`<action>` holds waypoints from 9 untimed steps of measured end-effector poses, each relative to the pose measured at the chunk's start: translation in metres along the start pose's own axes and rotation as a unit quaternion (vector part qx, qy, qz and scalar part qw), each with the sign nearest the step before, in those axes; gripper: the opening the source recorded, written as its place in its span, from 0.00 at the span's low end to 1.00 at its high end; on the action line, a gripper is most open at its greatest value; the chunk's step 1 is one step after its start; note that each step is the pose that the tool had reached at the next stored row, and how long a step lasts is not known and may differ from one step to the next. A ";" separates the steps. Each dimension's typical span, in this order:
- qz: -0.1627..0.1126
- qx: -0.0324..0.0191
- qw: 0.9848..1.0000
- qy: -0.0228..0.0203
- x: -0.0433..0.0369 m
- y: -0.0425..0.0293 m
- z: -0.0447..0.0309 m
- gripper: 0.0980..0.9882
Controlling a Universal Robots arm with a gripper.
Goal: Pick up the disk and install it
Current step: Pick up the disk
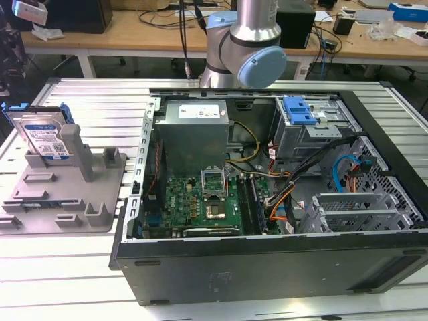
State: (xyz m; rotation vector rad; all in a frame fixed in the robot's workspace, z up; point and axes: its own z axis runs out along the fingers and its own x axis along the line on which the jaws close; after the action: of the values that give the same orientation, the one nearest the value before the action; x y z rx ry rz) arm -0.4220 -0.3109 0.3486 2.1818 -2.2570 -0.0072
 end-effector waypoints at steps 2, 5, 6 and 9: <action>-0.001 0.000 1.000 0.000 0.0000 0.0000 0.0000 0.43; -0.014 0.000 1.000 0.001 0.0000 0.0002 0.0002 0.43; -0.018 0.000 1.000 0.001 0.0000 0.0002 0.0003 0.43; -0.022 0.000 1.000 0.001 0.0000 0.0005 0.0007 0.43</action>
State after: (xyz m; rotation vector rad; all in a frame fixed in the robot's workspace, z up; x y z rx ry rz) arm -0.4225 -0.3109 0.3479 2.2298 -2.2066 -0.0043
